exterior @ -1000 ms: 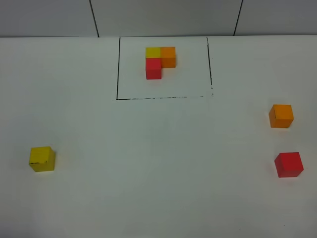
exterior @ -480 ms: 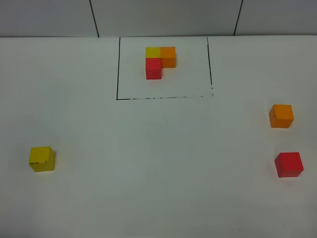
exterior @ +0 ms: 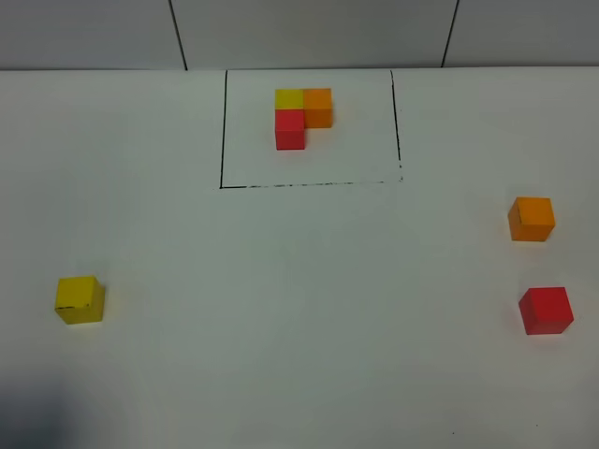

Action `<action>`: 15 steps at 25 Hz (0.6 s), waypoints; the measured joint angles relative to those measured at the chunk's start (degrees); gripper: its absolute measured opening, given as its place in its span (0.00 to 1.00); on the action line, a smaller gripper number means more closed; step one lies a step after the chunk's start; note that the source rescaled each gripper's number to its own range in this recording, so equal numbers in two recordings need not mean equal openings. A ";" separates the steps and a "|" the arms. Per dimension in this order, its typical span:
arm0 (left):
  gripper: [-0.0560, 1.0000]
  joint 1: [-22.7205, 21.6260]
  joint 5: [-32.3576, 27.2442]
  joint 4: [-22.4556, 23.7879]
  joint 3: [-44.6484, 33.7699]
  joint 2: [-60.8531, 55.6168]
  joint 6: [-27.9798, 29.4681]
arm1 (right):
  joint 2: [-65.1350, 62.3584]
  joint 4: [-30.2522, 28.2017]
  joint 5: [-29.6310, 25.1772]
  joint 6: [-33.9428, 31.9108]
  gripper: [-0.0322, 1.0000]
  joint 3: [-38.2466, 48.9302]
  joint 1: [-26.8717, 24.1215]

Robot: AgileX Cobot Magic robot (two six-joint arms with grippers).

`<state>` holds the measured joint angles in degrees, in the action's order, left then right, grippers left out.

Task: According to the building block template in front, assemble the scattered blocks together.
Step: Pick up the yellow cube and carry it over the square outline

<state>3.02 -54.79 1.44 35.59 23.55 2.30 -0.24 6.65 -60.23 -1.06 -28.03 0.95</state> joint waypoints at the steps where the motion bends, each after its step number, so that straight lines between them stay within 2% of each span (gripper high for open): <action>1: 0.99 0.00 0.01 0.05 1.49 4.00 0.70 | 0.00 0.00 0.00 0.00 0.80 0.00 0.00; 6: 1.00 0.00 -0.43 -0.05 10.15 28.30 5.56 | 0.00 -0.06 0.00 -0.10 0.80 0.00 0.00; 9: 1.00 0.00 -0.60 -0.05 14.51 41.53 6.34 | 0.00 -0.06 0.00 -0.10 0.80 0.00 0.00; 15: 1.00 1.02 2.05 0.08 17.99 58.26 6.53 | 0.00 -0.11 0.00 -0.10 0.80 0.00 0.00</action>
<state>4.04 -52.74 1.53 53.58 81.81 8.83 -0.24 6.54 -60.23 -1.16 -28.03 0.95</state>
